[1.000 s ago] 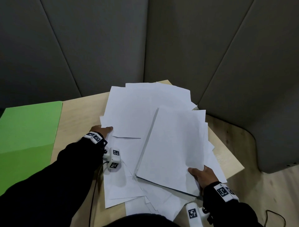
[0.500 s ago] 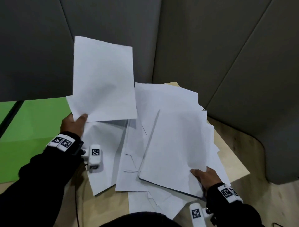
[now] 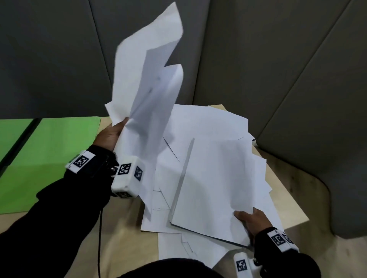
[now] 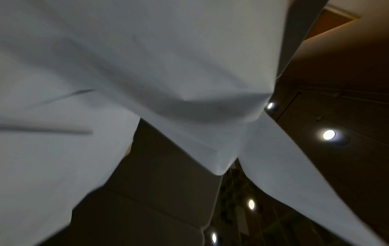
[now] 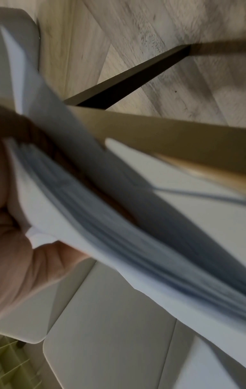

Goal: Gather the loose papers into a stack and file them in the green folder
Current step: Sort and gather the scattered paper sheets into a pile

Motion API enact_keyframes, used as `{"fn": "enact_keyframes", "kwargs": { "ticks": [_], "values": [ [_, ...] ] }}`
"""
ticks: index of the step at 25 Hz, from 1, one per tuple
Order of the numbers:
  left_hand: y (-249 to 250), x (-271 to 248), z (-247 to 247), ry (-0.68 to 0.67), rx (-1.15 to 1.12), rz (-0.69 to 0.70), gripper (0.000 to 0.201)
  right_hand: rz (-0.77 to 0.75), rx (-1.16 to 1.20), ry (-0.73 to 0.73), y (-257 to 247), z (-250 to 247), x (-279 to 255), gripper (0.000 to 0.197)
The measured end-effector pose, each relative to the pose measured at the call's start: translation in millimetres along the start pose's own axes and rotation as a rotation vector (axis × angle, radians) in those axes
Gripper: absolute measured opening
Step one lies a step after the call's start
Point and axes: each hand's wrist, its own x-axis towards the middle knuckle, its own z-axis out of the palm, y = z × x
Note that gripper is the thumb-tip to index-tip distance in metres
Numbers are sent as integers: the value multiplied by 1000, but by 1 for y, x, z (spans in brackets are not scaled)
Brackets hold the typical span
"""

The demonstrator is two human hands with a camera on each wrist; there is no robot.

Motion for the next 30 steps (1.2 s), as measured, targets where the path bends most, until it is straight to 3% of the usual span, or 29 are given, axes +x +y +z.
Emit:
{"fn": "enact_keyframes", "kwargs": {
  "ticks": [3, 5, 8, 10, 11, 14, 17, 20, 25, 30],
  "values": [
    [4, -24, 30, -319, -155, -128, 61, -15, -2, -9, -3, 0, -7, 12],
    [2, -25, 41, -386, -150, -125, 66, -11, 1, 48, 1, 0, -1, 15],
    [-17, -11, 55, -179, 48, -34, 43, 115, 81, 94, 28, -4, 26, 25],
    [-39, -1, 60, -91, 235, 20, 21, 146, 201, 126, 32, -6, 33, 19],
    [-50, 2, 61, -78, 346, 31, 18, 119, 128, 94, 30, -4, 36, 12],
    [-87, 24, 60, -56, 689, -13, 19, 43, 96, 86, -6, -3, 0, 24],
    [-103, 25, 76, -39, 686, -47, 24, 88, 223, 56, -5, -3, -2, 21],
    [-116, 28, 98, -71, 803, -86, 37, 3, 145, -24, 3, -3, 6, 53],
    [-131, 29, 114, -139, 930, -178, 51, -128, -100, -19, 2, -1, 1, 21],
    [-123, 12, 86, -133, 1028, -169, 44, -126, -45, 42, 7, -2, 6, 8]
  ]
}}
